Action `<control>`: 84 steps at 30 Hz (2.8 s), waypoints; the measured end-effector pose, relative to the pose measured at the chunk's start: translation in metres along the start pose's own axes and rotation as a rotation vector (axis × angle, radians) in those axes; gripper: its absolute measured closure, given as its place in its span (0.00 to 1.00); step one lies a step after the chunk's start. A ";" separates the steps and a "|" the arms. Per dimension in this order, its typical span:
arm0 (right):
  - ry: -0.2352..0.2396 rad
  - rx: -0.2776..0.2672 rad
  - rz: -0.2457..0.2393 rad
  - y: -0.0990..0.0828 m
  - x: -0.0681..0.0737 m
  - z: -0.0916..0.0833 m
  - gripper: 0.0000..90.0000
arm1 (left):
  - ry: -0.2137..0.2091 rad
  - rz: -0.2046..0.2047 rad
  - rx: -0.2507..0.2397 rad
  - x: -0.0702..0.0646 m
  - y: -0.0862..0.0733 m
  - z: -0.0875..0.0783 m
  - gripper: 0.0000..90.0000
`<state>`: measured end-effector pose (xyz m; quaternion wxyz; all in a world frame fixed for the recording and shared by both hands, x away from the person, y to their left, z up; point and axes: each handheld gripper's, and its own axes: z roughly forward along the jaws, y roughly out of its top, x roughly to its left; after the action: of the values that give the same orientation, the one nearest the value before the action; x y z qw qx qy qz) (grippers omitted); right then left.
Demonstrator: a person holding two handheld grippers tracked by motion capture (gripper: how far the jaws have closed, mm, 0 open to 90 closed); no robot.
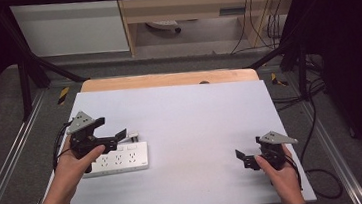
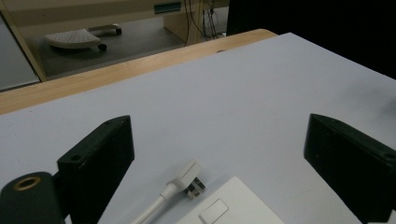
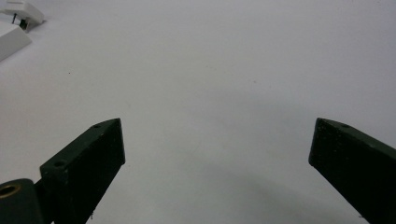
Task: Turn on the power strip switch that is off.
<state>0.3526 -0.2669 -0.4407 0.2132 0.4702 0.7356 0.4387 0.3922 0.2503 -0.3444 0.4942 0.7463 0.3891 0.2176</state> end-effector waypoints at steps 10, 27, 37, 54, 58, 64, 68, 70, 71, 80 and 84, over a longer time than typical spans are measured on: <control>-0.001 -0.001 0.001 0.000 -0.001 0.000 0.04 | 0.005 0.003 0.005 -0.001 -0.007 0.012 0.24; -0.005 -0.008 0.011 0.001 -0.002 -0.001 0.05 | -0.010 0.015 0.049 -0.006 -0.018 0.032 0.38; -0.003 -0.010 0.011 0.001 -0.003 -0.001 0.05 | -0.012 0.011 0.068 -0.007 -0.026 0.040 0.42; 0.000 -0.005 0.009 0.001 -0.002 -0.001 0.05 | -0.018 0.037 0.097 -0.007 -0.034 0.047 0.57; 0.001 -0.003 0.009 0.001 -0.002 -0.001 0.05 | -0.029 0.044 0.109 -0.008 -0.036 0.049 0.62; 0.002 -0.004 0.010 0.001 -0.002 -0.001 0.05 | -0.040 0.063 0.130 -0.011 -0.039 0.053 0.67; 0.002 -0.005 0.011 0.001 -0.002 -0.001 0.05 | -0.047 0.076 0.148 -0.012 -0.041 0.055 0.71; 0.002 -0.006 0.010 0.001 -0.002 -0.001 0.05 | -0.049 0.077 0.154 -0.013 -0.042 0.056 0.73; 0.003 -0.004 0.010 0.001 -0.002 -0.001 0.05 | -0.049 0.079 0.156 -0.013 -0.042 0.056 0.74; 0.003 -0.003 0.009 0.001 -0.002 -0.001 0.05 | -0.064 0.087 0.176 -0.013 -0.047 0.059 0.84; 0.003 -0.005 0.011 0.001 -0.002 -0.001 0.05 | -0.064 0.083 0.184 -0.013 -0.048 0.059 0.87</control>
<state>0.3535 -0.2694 -0.4394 0.2110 0.4729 0.7323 0.4423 0.4088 0.2163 -0.4120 0.4264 0.8105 0.3604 0.1774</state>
